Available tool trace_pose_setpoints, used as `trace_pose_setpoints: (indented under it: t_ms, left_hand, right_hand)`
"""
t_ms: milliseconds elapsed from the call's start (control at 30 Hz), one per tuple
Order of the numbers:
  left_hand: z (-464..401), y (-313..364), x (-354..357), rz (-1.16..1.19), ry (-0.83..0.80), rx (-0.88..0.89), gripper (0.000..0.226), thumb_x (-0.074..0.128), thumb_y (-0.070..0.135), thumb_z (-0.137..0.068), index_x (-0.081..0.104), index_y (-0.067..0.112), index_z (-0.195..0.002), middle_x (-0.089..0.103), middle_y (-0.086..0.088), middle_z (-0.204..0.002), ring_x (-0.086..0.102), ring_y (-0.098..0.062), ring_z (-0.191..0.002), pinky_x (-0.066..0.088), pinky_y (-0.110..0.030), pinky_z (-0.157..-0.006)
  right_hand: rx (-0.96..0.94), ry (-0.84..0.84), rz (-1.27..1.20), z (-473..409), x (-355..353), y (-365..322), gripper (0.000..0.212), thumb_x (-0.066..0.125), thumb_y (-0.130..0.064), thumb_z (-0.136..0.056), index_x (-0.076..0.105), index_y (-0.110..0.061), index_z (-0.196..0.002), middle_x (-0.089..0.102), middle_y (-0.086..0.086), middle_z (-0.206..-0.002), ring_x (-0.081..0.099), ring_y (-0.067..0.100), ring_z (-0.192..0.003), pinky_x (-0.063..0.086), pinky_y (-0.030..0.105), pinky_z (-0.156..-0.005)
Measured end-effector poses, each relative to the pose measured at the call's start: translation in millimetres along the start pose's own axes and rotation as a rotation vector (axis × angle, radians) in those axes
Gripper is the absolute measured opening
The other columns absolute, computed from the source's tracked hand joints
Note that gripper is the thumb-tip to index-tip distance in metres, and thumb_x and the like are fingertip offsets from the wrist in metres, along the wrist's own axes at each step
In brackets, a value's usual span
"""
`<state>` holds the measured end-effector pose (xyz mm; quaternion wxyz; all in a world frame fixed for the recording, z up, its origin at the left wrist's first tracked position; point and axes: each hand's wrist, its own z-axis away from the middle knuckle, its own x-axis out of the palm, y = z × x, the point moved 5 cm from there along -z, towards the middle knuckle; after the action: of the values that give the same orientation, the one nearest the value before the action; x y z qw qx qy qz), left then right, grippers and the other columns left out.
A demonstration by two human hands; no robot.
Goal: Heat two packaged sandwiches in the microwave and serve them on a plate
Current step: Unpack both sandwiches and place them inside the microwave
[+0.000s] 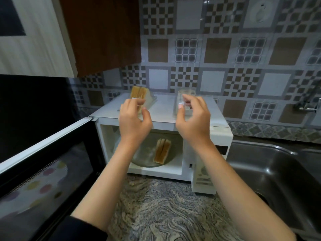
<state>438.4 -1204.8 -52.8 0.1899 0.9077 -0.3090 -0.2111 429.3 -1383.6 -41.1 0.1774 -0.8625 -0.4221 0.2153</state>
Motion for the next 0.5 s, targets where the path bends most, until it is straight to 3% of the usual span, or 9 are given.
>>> trace_pose_setpoints:
  t_ms: [133, 233, 367, 500]
  left_hand:
    - [-27, -39, -25, -0.085, 0.038, -0.191, 0.021, 0.052, 0.016, -0.084, 0.062, 0.007, -0.101, 0.06, -0.011, -0.103, 0.056, -0.028, -0.097, 0.037, -0.026, -0.079]
    - [-40, -68, -25, -0.136, -0.117, -0.379, 0.031, 0.054, 0.022, -0.087, 0.06, 0.008, -0.114, 0.061, -0.012, -0.115, 0.055, -0.029, -0.109, 0.043, -0.034, -0.091]
    - [-44, -93, -13, -0.182, -0.35, -0.486, 0.04, 0.052, 0.035, -0.087, 0.06, 0.012, -0.119, 0.065, -0.012, -0.117, 0.057, -0.031, -0.111, 0.044, -0.042, -0.099]
    - [-42, -100, -9, -0.069, -0.422, -0.56, 0.055, 0.047, 0.046, -0.072, 0.062, 0.017, -0.116, 0.067, -0.01, -0.113, 0.06, -0.03, -0.107, 0.047, -0.044, -0.097]
  right_hand:
    - [0.126, -0.292, -0.07, 2, 58, -26, 0.038, 0.059, -0.019, -0.091, 0.054, -0.008, -0.127, 0.053, 0.002, -0.114, 0.054, 0.014, -0.106, 0.041, 0.014, -0.086]
    - [0.359, -0.444, -0.093, 2, 95, -24, 0.052, 0.059, -0.027, -0.091, 0.043, -0.01, -0.138, 0.049, 0.008, -0.135, 0.048, 0.02, -0.124, 0.037, 0.024, -0.096]
    - [0.697, -0.466, -0.268, 0, 120, -20, 0.055, 0.058, -0.023, -0.092, 0.036, -0.013, -0.142, 0.047, 0.006, -0.14, 0.046, 0.022, -0.127, 0.038, 0.026, -0.092]
    - [0.772, -0.422, -0.339, -4, 134, -22, 0.057, 0.058, -0.009, -0.09, 0.035, -0.014, -0.141, 0.05, 0.007, -0.136, 0.049, 0.023, -0.123, 0.039, 0.025, -0.088]
